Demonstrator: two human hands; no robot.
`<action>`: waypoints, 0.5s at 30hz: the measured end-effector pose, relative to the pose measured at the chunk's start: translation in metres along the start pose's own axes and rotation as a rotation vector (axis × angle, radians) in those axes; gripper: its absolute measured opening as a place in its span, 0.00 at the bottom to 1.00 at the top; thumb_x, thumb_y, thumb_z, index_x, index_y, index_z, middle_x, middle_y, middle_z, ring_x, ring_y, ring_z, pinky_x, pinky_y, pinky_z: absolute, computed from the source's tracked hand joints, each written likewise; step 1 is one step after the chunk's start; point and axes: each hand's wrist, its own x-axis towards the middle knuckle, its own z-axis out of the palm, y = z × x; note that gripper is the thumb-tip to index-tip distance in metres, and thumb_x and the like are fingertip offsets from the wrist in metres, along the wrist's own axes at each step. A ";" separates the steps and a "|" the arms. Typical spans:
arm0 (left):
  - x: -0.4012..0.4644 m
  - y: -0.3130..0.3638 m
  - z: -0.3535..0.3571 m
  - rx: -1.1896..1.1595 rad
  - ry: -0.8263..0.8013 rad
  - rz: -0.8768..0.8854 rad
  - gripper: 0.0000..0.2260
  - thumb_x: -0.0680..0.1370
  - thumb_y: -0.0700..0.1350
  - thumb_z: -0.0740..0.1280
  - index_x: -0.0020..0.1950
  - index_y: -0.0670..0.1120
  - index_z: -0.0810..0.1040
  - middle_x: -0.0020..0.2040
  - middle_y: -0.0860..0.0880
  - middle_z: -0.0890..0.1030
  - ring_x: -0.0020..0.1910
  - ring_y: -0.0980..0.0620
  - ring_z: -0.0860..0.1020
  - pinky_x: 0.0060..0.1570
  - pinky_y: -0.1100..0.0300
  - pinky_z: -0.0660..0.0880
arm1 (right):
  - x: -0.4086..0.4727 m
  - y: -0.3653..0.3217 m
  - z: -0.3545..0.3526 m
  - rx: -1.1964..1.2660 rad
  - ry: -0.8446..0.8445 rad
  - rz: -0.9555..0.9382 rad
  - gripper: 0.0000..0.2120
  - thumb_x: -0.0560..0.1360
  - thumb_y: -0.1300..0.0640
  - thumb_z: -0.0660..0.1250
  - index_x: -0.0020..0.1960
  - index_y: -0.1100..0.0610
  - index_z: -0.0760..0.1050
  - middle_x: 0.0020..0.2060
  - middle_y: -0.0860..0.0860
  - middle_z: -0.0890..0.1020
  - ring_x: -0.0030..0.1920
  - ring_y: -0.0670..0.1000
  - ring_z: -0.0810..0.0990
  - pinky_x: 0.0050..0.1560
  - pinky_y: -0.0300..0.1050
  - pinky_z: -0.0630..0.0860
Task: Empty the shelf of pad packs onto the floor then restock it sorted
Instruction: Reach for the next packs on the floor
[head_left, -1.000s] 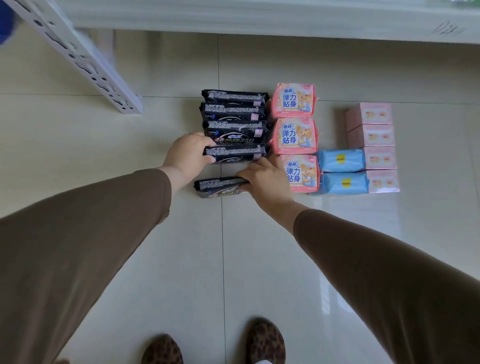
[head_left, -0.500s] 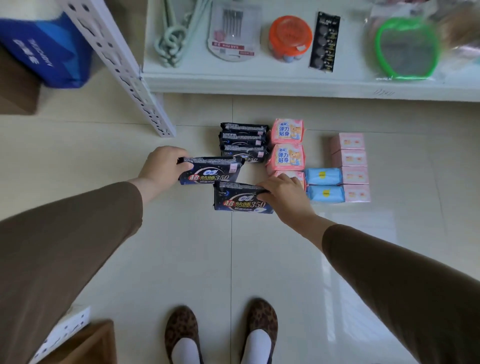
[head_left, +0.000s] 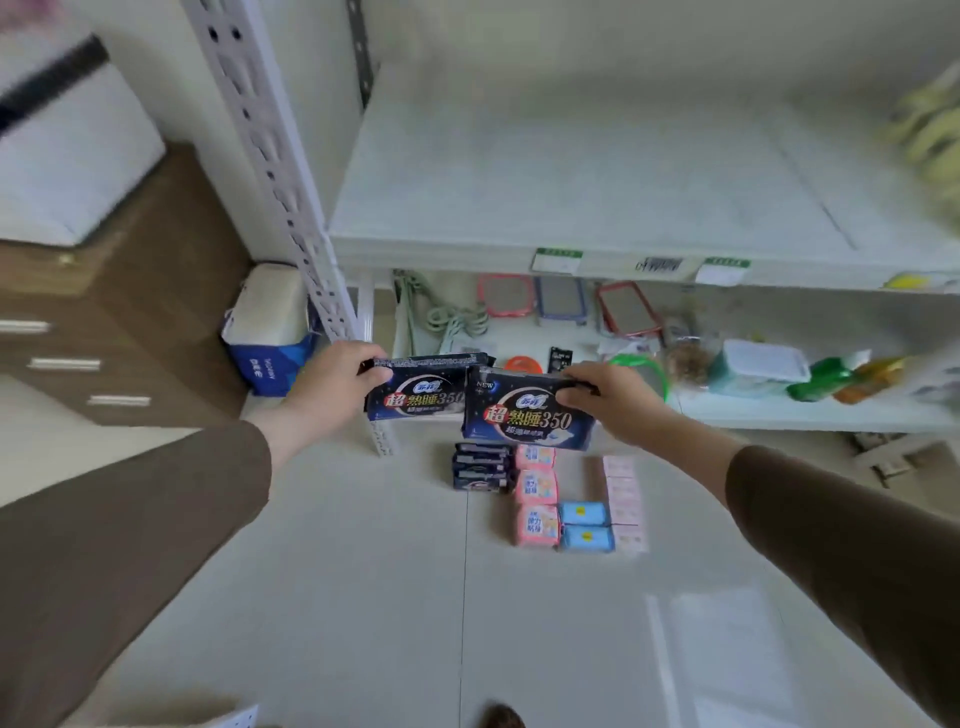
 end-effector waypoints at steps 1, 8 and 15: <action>-0.002 0.017 -0.028 -0.005 0.021 0.012 0.05 0.79 0.46 0.67 0.49 0.47 0.82 0.39 0.55 0.79 0.41 0.50 0.76 0.37 0.56 0.67 | -0.006 -0.019 -0.027 0.015 0.010 -0.004 0.07 0.78 0.53 0.67 0.54 0.54 0.80 0.44 0.51 0.84 0.46 0.55 0.81 0.49 0.52 0.77; -0.029 0.133 -0.201 -0.048 0.140 0.135 0.06 0.81 0.47 0.65 0.49 0.48 0.81 0.45 0.52 0.83 0.46 0.51 0.79 0.44 0.56 0.71 | -0.057 -0.133 -0.191 0.026 0.133 -0.100 0.03 0.79 0.54 0.66 0.51 0.51 0.78 0.44 0.50 0.84 0.47 0.55 0.82 0.49 0.51 0.77; -0.051 0.217 -0.322 -0.051 0.268 0.240 0.08 0.80 0.50 0.64 0.46 0.50 0.80 0.44 0.52 0.84 0.46 0.50 0.81 0.49 0.48 0.77 | -0.120 -0.215 -0.317 0.055 0.285 -0.194 0.03 0.80 0.56 0.66 0.49 0.50 0.78 0.45 0.54 0.84 0.45 0.56 0.81 0.45 0.48 0.75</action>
